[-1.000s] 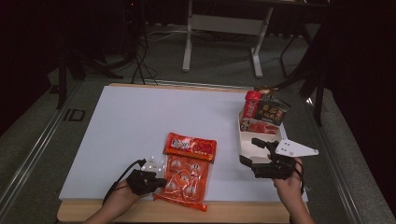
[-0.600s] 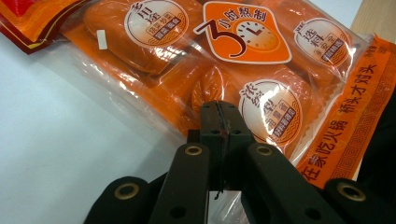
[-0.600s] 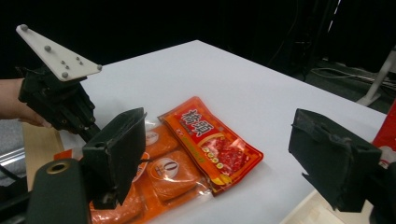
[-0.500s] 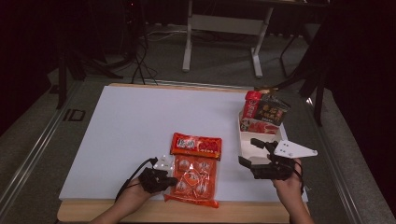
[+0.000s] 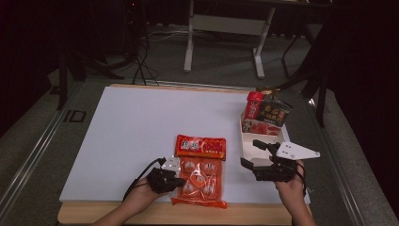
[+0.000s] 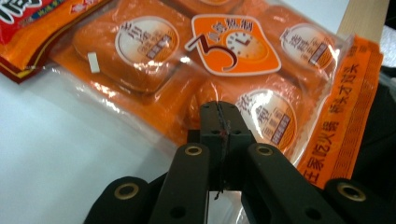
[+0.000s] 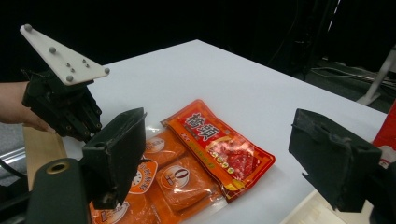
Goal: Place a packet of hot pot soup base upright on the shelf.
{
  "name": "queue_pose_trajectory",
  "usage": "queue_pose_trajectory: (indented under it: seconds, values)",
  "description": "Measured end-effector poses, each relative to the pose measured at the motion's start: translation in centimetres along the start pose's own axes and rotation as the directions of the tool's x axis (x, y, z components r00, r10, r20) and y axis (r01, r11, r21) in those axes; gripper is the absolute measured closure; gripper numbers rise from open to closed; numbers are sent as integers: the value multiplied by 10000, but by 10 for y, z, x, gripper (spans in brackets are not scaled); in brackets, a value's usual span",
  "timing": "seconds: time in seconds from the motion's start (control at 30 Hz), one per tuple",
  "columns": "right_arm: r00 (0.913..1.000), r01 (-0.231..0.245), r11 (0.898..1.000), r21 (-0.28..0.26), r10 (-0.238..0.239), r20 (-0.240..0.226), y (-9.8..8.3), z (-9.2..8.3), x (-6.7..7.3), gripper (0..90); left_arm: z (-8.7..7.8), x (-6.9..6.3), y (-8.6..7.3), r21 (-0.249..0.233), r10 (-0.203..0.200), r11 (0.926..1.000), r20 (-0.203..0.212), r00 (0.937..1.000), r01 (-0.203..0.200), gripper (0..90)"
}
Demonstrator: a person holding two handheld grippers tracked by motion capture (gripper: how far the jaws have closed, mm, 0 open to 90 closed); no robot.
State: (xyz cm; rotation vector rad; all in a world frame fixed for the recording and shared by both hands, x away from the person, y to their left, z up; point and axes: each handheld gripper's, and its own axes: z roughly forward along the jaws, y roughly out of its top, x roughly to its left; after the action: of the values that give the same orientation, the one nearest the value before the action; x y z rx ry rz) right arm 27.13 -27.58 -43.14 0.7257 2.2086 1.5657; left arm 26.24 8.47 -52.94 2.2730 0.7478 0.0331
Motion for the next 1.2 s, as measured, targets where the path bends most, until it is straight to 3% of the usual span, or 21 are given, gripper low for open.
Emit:
queue_pose_trajectory:
  seconds: [0.07,0.13,0.33,0.5,0.6,0.7,0.83,0.97,1.07,1.2]
  values:
    - [10000,-7,10000,-21,7,-5,0,-1,0,186,-1,3,0,-80,-13,10000,50,10000,13,884]
    - [10000,35,10000,-34,-35,31,0,-1,1,182,-5,7,1,-270,-235,9994,143,9996,239,741]
    - [10000,30,9999,-99,-31,-94,0,-3,1,143,-20,19,7,-873,-454,9950,307,9985,480,593]
    - [9988,467,9989,-100,-465,148,-2,-3,6,137,-29,31,12,-1436,-818,9861,206,9964,839,468]
    - [9994,315,9993,-199,-313,134,-2,-3,7,126,-33,39,15,-1827,-1091,9769,204,9938,1110,425]
    - [9994,283,9993,-256,-278,192,-2,-4,8,108,-36,47,19,-2005,-1202,9726,13,9928,1180,359]
    - [9996,117,9998,-147,-114,252,-1,-4,10,108,-37,60,24,-2197,-1356,9670,-155,9906,1289,314]
    - [9990,329,9992,-227,-321,325,0,-5,14,102,-34,73,27,-2335,-1522,9614,-123,9883,1452,311]
    - [9985,386,9990,-212,-377,392,0,-4,16,101,-29,82,29,-2345,-1529,9609,-64,9882,1472,312]
    - [9973,614,9981,-22,-613,404,-2,-1,19,101,-20,89,31,-2216,-1515,9649,-327,9879,1406,313]
